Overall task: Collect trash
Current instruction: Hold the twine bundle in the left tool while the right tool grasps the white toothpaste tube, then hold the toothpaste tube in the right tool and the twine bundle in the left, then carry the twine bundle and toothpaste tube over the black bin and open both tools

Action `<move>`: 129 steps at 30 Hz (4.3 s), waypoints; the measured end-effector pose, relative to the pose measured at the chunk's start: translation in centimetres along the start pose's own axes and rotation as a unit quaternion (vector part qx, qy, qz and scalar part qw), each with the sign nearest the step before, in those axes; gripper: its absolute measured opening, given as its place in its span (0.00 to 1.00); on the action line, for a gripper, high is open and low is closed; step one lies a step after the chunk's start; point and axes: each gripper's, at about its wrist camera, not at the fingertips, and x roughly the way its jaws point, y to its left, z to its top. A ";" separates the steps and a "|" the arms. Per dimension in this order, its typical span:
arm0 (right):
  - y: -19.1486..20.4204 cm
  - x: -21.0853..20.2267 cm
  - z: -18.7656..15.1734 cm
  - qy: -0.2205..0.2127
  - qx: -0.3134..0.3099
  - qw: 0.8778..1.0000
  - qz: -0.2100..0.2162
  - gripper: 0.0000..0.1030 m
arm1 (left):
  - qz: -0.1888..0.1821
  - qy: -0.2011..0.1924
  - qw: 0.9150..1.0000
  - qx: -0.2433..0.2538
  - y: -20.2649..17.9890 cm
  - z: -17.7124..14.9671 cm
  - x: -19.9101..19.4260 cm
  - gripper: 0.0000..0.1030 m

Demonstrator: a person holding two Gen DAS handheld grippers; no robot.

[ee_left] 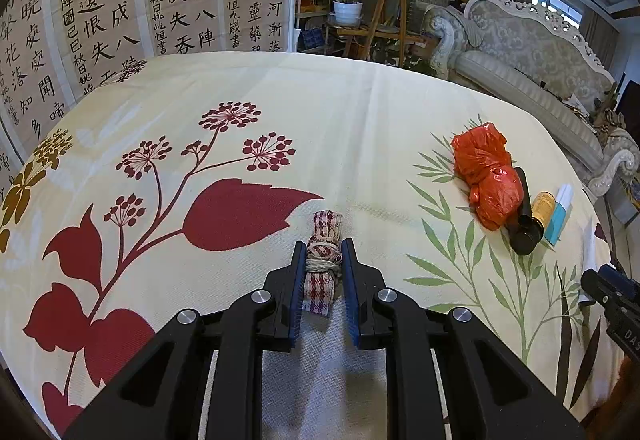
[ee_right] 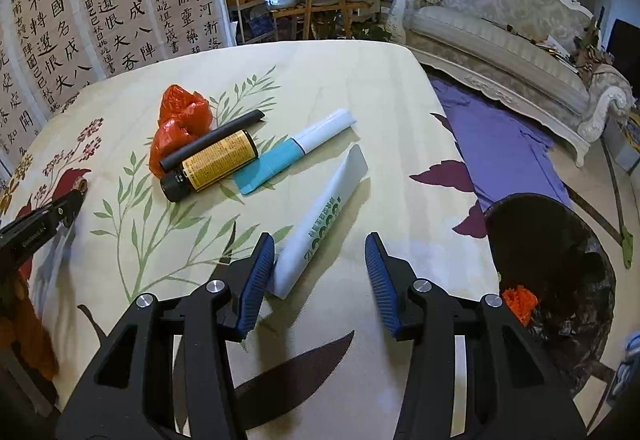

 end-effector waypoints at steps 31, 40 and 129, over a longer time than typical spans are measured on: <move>1.5 0.8 0.7 -0.002 -0.013 1.000 0.012 0.14 | 0.000 0.000 1.000 0.001 -0.1 0.1 0.1 0.18; 0.9 -0.5 0.3 -0.019 -0.010 1.000 0.016 0.14 | -0.012 0.002 1.000 0.005 -0.2 0.2 0.1 0.18; -16.8 -8.7 -4.7 -0.091 0.129 0.982 -0.098 0.14 | -0.200 -0.044 0.960 0.192 -25.0 -4.1 -6.8 0.18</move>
